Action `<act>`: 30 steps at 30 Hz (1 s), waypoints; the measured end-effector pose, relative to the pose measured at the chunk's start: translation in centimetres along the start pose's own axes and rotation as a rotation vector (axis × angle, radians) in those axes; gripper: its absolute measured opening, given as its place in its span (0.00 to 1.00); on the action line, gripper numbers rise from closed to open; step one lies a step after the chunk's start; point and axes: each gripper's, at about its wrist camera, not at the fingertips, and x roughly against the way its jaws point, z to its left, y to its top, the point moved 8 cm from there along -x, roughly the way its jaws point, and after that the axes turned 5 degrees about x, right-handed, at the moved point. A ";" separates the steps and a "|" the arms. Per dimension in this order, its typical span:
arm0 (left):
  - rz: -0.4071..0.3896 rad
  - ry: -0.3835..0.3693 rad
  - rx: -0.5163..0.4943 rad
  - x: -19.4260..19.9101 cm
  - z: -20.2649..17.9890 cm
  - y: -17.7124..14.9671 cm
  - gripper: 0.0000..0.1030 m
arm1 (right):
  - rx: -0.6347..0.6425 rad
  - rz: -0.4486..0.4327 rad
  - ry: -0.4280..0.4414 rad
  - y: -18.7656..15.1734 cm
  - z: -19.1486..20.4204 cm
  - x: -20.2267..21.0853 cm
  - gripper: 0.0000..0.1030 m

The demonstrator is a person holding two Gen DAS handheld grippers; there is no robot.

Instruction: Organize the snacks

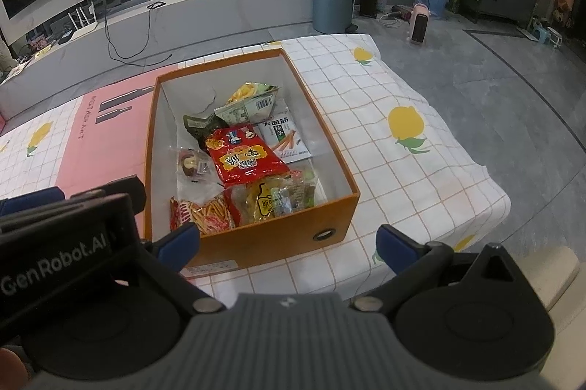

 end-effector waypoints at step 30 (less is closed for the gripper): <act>0.009 0.013 -0.008 -0.4 0.2 -0.5 0.77 | 0.008 0.019 -0.005 -0.5 -0.2 -0.6 0.97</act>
